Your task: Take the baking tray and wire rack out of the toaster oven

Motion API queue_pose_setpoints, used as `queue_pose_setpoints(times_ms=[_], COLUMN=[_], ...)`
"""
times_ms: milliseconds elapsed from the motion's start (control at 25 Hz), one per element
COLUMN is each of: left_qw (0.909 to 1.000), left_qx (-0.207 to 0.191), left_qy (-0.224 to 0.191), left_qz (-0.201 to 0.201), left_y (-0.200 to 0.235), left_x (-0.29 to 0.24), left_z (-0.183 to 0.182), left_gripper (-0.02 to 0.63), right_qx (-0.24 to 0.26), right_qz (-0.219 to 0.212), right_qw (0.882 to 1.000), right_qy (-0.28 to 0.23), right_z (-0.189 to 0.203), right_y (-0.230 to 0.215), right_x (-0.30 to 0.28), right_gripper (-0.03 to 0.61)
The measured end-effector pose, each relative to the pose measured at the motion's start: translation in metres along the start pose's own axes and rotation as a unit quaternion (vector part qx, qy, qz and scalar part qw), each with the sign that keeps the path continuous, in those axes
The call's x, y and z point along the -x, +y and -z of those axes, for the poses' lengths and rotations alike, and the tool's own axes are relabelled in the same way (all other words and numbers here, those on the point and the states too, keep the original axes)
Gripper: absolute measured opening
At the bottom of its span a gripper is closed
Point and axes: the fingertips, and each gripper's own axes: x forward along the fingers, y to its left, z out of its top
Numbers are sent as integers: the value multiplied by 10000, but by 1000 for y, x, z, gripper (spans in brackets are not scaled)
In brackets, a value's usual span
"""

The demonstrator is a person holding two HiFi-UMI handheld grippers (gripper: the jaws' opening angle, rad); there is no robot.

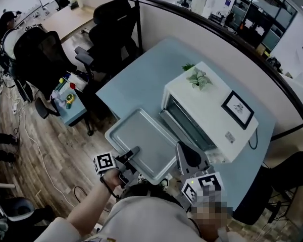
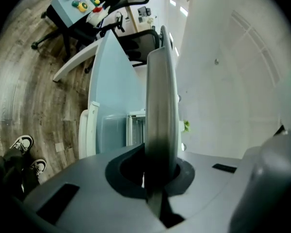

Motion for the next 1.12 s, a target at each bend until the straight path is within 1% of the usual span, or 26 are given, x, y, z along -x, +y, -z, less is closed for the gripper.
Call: queue_pose_setpoints(times_ms=[240,480,800,960,1120], left_qw=[9985,9944,9905,9895,9882], left_qx=[49,83,-221,-314,-393], left_qy=[-543,-974,-1177,-1146,-1083], left_qz=[5,-400,-683,-819,-1011], left_y=[-8,4,10,17,30], left_x=[29,39,11,-10,-30], left_z=[-30,-73,-159,-197,-225], left_gripper=[11,11,11,11,11], right_qx=[106,215,193,174,167], right_qz=[-218,-266,-204,-143,-102], right_qw=[9997,9994,9996,9997,9996], right_qy=[-34,-76,0,79,185], right_z=[-9,-16,-13,-10,-4], right_y=[17,23,18,11,2], right_x=[-13,-23,-41,-52,-67], right_gripper=[3,3,3,3,3])
